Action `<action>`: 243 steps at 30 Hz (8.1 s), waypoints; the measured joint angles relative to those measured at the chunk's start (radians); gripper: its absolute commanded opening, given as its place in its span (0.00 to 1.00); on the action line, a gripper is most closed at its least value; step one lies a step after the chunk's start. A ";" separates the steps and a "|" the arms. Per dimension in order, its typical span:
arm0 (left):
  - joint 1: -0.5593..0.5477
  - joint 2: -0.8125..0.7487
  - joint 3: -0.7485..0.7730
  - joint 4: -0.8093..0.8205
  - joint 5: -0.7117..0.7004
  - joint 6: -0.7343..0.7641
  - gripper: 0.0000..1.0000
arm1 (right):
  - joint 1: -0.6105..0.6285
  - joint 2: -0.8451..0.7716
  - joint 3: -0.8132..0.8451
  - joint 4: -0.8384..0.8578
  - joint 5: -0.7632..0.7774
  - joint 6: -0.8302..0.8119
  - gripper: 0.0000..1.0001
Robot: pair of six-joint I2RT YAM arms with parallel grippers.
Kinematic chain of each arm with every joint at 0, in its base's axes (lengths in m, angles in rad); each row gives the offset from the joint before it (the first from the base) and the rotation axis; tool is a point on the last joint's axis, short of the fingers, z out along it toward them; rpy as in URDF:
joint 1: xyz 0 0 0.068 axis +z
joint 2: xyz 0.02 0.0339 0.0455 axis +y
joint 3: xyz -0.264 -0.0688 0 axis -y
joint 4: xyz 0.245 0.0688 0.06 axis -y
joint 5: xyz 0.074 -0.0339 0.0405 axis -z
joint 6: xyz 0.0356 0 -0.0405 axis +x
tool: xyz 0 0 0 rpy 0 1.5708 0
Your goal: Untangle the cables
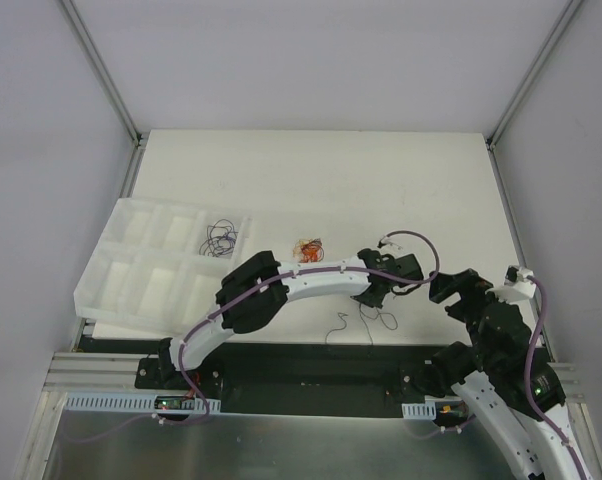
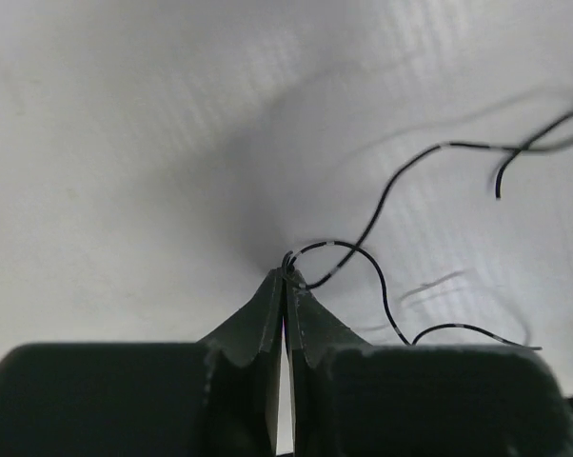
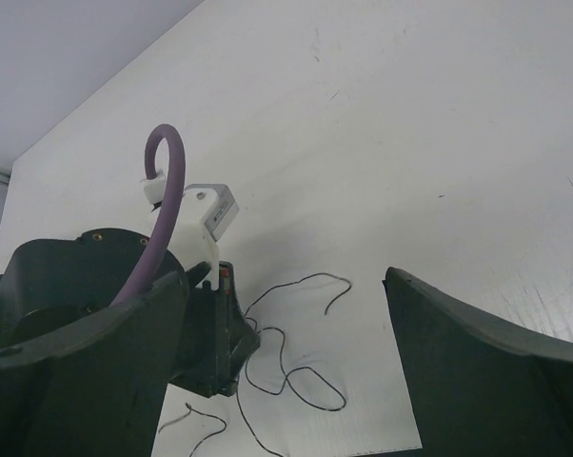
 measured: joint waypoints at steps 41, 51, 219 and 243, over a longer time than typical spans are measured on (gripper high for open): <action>0.607 -1.273 -0.630 -0.019 -0.436 0.575 0.00 | 0.000 0.115 -0.068 0.110 -0.030 0.002 0.88; 0.803 -1.337 -0.874 -0.125 -0.412 0.232 0.00 | 0.000 0.115 -0.068 0.112 -0.036 0.003 0.88; 0.879 -0.776 -0.789 0.407 0.998 0.199 0.79 | 0.077 1.734 0.409 0.917 -0.844 -0.043 0.07; 0.642 -0.471 -0.695 0.309 1.040 0.337 0.52 | 0.090 1.349 -0.052 1.111 -1.023 0.008 0.01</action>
